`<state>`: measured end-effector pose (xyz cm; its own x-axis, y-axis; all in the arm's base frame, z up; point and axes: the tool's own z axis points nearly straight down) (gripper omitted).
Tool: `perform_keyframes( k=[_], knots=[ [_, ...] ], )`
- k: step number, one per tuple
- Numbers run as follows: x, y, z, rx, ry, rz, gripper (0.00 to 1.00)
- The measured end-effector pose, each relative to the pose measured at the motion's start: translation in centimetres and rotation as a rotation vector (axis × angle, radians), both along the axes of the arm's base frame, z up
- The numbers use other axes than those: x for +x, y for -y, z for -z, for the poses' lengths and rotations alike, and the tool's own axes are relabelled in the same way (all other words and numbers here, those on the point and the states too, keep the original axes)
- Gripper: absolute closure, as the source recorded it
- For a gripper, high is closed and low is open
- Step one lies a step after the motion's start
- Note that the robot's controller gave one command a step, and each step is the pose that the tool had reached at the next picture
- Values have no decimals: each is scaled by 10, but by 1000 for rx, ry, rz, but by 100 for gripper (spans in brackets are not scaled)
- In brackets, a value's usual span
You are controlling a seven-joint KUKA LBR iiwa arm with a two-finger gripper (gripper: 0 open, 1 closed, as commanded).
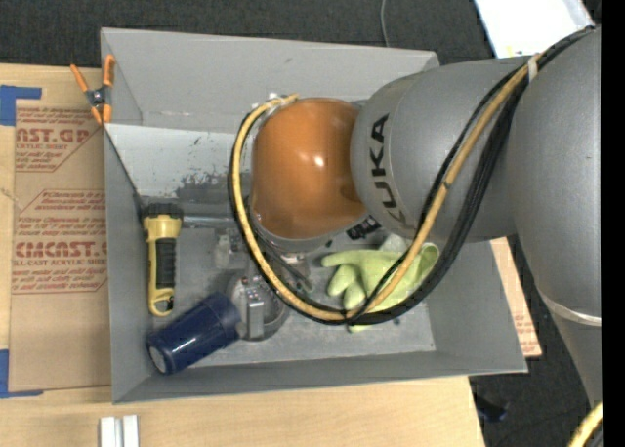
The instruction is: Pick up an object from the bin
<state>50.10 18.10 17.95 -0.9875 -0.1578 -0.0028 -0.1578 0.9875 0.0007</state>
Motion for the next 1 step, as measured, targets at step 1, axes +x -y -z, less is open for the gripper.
perform_keyframes(
  k=[1],
  knots=[
    [-18, -63, 21, 3, 5, -250, 0]
  ],
)
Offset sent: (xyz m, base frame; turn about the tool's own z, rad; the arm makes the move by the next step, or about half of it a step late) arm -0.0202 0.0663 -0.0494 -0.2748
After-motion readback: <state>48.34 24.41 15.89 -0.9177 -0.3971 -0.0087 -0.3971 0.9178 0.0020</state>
